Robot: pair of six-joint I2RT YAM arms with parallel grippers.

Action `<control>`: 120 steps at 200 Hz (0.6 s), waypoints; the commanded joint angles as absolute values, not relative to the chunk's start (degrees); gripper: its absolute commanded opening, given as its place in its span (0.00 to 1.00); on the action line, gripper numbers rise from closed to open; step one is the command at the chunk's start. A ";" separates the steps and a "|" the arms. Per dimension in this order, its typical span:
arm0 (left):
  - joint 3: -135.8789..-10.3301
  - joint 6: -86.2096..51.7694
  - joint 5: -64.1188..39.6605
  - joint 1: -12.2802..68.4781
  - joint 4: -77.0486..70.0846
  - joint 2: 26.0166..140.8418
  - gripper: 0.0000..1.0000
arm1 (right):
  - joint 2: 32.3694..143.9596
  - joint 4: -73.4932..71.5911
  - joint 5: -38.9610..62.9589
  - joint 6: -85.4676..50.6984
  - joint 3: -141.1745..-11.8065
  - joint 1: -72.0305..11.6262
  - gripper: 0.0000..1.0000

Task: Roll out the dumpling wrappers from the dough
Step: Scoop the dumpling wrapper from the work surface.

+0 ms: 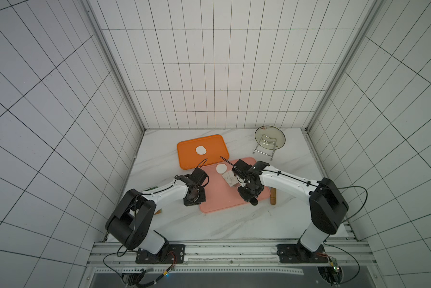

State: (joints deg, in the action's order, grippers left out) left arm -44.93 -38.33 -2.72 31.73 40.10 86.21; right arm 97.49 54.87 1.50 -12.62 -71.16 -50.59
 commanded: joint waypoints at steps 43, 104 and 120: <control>-45.98 -35.64 -4.42 32.78 40.86 86.79 0.00 | 94.07 60.79 5.83 -12.57 -74.02 -50.36 0.00; -46.05 -35.68 -4.65 32.78 40.84 86.66 0.00 | 99.30 60.01 10.64 -13.14 -77.52 -49.36 0.00; -46.23 -35.68 -4.66 32.78 40.96 86.59 0.00 | 101.02 59.88 10.35 -13.57 -78.54 -48.54 0.00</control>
